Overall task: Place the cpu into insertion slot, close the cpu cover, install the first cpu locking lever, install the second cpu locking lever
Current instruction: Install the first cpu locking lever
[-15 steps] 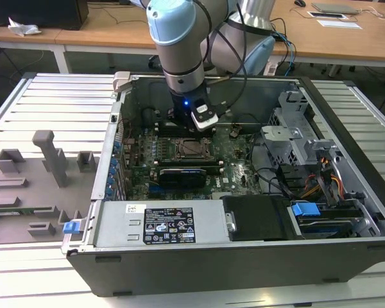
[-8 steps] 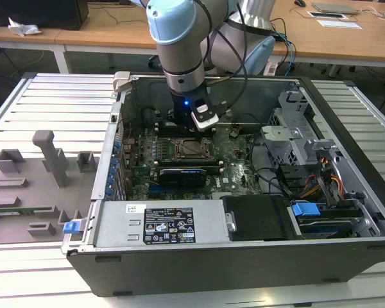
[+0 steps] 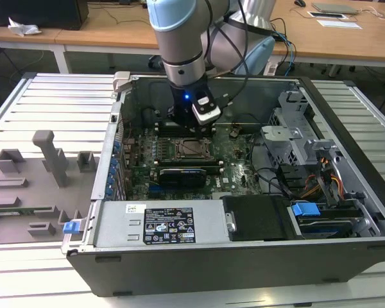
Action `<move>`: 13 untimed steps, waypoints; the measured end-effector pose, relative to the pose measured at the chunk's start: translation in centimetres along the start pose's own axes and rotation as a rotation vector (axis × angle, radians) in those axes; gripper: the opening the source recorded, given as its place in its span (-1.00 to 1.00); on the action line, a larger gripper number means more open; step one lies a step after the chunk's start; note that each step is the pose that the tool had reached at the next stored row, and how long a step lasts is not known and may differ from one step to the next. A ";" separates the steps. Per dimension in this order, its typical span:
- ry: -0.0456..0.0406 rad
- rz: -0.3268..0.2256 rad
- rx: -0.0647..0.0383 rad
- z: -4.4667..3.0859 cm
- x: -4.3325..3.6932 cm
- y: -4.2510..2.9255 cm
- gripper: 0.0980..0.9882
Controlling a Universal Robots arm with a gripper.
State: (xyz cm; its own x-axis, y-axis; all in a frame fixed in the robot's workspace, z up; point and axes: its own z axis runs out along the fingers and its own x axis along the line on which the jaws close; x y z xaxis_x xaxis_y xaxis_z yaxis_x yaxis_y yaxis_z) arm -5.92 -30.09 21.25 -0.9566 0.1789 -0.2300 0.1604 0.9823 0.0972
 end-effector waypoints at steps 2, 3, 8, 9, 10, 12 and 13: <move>-0.0030 -0.004 0.017 -0.54 -0.13 0.07 -0.98; -0.0049 -0.007 0.028 -0.93 -0.22 0.12 -0.98; -0.0077 -0.011 0.045 -1.59 -0.38 0.18 -0.98; -0.0064 -0.011 0.045 -1.59 -0.38 0.18 -0.98; 0.0011 -0.011 0.046 -1.58 -0.40 0.19 -0.98; 0.0605 -0.009 0.057 -1.51 -0.53 0.21 -0.98; 0.0771 -0.008 0.060 -1.49 -0.57 0.21 -0.98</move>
State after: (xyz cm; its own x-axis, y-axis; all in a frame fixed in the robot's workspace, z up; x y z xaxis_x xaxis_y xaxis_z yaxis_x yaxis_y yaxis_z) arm -5.70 -30.07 22.85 -0.9734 0.1684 -0.1551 0.1646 0.9857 0.0373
